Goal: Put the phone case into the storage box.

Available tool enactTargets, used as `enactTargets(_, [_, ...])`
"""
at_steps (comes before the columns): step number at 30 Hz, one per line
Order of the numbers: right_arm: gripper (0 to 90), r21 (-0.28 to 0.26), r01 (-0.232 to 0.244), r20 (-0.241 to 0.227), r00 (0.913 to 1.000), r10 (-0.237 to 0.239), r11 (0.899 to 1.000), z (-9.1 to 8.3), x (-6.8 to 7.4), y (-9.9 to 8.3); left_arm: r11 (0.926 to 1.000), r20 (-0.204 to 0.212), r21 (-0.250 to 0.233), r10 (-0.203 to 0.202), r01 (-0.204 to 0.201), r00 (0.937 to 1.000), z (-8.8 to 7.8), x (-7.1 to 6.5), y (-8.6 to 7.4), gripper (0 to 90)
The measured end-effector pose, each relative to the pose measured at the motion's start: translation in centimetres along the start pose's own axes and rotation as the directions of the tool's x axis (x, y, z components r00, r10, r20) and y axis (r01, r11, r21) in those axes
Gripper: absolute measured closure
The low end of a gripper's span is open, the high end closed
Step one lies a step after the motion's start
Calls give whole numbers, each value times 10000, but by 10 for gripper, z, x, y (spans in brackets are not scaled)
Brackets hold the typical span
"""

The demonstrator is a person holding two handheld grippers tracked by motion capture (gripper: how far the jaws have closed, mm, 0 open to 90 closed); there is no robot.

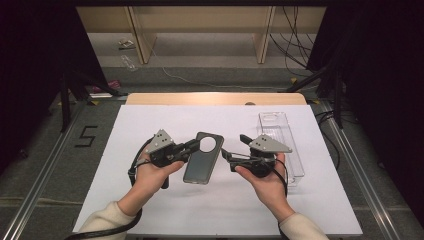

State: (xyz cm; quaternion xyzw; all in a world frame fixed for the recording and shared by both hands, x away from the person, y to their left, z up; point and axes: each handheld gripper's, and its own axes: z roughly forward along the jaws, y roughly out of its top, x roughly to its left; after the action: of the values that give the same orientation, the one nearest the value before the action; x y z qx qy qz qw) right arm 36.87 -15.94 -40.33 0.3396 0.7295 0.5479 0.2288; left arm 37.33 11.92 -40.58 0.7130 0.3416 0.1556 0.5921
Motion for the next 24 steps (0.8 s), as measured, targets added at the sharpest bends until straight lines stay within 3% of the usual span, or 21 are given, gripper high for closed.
enactTargets(15, [263,-168,-553,32,9985,554,9983,7,-3,1,10000,-28,-23,38,-38,10000,1,-2,-1,811])
enactTargets(24, [390,-141,-732,-11,9973,732,9972,12,-2,0,10000,-39,-83,21,-21,10000,1,-2,-1,811])
